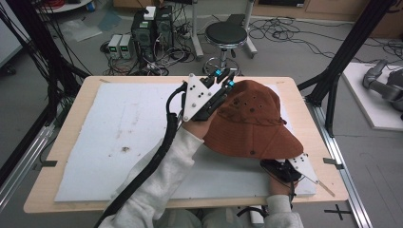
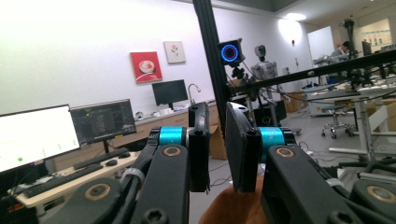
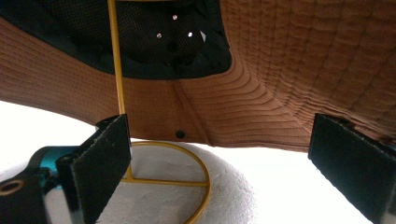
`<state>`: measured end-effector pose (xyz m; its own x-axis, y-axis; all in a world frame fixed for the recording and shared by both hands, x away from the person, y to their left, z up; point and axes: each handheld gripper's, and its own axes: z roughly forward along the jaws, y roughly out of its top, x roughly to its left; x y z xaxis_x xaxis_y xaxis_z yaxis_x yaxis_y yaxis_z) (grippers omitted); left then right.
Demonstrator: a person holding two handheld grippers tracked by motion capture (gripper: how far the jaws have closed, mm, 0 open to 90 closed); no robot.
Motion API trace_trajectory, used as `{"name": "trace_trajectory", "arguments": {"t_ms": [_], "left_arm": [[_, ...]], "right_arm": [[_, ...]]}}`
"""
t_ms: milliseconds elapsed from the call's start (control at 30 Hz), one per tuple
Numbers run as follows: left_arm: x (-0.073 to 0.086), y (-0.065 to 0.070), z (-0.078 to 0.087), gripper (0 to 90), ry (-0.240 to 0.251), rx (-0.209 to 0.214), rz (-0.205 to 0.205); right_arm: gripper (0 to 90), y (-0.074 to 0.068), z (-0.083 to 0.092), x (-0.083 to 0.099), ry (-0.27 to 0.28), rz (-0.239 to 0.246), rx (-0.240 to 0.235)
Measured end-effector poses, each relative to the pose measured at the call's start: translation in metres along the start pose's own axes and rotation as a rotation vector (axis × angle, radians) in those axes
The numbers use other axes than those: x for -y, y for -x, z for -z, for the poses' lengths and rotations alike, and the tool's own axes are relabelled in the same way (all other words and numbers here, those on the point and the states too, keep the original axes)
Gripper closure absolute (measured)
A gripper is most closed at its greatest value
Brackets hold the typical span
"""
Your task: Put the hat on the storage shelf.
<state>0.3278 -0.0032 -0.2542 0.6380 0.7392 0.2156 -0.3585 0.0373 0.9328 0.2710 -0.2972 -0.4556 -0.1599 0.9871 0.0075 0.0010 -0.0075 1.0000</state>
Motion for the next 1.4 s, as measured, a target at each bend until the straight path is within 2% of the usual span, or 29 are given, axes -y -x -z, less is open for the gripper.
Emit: {"name": "trace_trajectory", "arguments": {"t_ms": [167,300,500,533,633,867,900,967,1167,1333,1400], "left_arm": [[0.001,-0.009,0.010,79.0,-0.010,-0.021,-0.006],[0.002,-0.018,0.020,79.0,-0.018,-0.044,-0.007],[0.007,-0.030,0.034,79.1,-0.042,-0.080,-0.015],[0.007,-0.032,0.037,79.1,-0.047,-0.086,-0.015],[0.008,-0.037,0.043,79.0,-0.057,-0.101,-0.024],[0.009,-0.047,0.054,79.0,-0.061,-0.131,-0.034],[0.010,-0.049,0.056,79.0,-0.062,-0.140,-0.027],[0.014,-0.053,0.060,79.0,-0.073,-0.149,-0.016],[0.024,-0.061,0.068,78.9,-0.125,-0.175,-0.019],[0.029,-0.065,0.077,78.9,-0.144,-0.196,-0.046],[0.032,-0.065,0.082,78.9,-0.156,-0.213,-0.071]], "right_arm": [[5.9,0.001,0.000,0.000,0.011,0.006,-0.003],[5.9,0.001,0.001,0.000,0.016,-0.008,-0.002],[6.0,0.000,0.003,-0.001,0.002,0.007,0.003],[6.0,0.002,0.002,-0.001,0.003,0.022,0.005],[6.0,0.002,0.005,-0.003,-0.010,0.005,0.003],[6.0,0.007,0.015,-0.003,-0.022,0.020,-0.002],[6.0,0.007,0.015,-0.003,-0.019,0.011,-0.003],[6.0,0.009,0.018,-0.004,-0.026,0.007,-0.002],[6.0,0.014,0.025,-0.006,-0.041,0.005,-0.004],[6.0,0.015,0.031,-0.006,-0.053,0.010,-0.009],[6.0,0.015,0.033,-0.007,-0.054,0.008,-0.008]]}}
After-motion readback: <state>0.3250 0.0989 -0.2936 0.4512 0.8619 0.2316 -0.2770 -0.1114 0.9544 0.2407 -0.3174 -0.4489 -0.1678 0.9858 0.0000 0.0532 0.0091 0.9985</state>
